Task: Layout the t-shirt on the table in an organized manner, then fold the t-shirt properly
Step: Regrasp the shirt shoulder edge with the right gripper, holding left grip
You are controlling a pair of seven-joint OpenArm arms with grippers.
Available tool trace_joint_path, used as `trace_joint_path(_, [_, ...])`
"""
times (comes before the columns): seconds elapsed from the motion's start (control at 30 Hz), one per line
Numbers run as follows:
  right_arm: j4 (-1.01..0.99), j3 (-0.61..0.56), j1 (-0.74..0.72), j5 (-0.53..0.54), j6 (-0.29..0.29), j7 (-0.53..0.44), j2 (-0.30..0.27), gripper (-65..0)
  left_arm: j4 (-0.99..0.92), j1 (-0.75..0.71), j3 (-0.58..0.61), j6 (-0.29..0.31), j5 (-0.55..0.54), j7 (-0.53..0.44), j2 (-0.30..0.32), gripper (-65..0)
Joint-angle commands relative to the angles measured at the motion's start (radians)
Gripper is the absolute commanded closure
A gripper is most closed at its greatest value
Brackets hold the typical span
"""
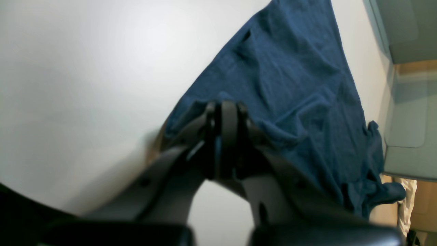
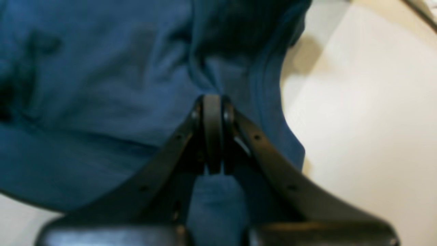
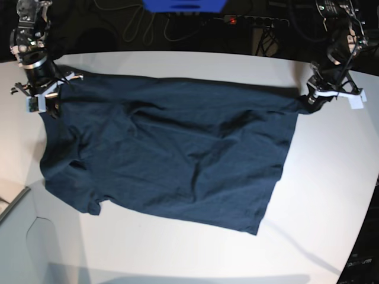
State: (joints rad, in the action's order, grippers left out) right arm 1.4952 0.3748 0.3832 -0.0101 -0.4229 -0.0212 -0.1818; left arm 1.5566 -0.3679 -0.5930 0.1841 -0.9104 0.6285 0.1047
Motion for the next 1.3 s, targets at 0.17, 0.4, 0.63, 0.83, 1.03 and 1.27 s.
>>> trace_joint_path(0.17, [-0.037,0.031,-0.051,0.009,-0.011,-0.012,0.005,-7.2,0.014,-0.001,-0.003,0.008,-0.014,-0.016,0.011,0.0])
trace_joint_path(0.4, [-0.089,0.030,-0.129,0.009,-0.011,0.126,-0.031,-36.0,0.014,0.000,-0.003,0.008,-0.014,-0.016,0.011,0.0])
trace_joint_path(0.63, [-0.117,-0.081,-0.142,0.009,-0.012,0.146,-0.094,-36.4,0.014,0.000,-0.003,0.008,-0.014,-0.016,0.011,0.0])
trace_joint_path(0.83, [-0.147,-0.121,-0.145,0.008,-0.011,0.146,-0.111,-36.3,0.014,0.000,-0.003,0.008,-0.014,-0.016,0.011,0.0])
trace_joint_path(1.03, [-0.147,-0.122,-0.145,0.008,-0.011,0.146,-0.112,-36.2,0.014,-0.007,-0.003,0.008,-0.014,-0.016,0.011,0.0])
trace_joint_path(1.27, [-0.147,-0.125,-0.145,0.008,-0.011,0.146,-0.112,-36.2,0.014,-0.007,-0.003,0.008,-0.014,-0.016,0.011,0.0])
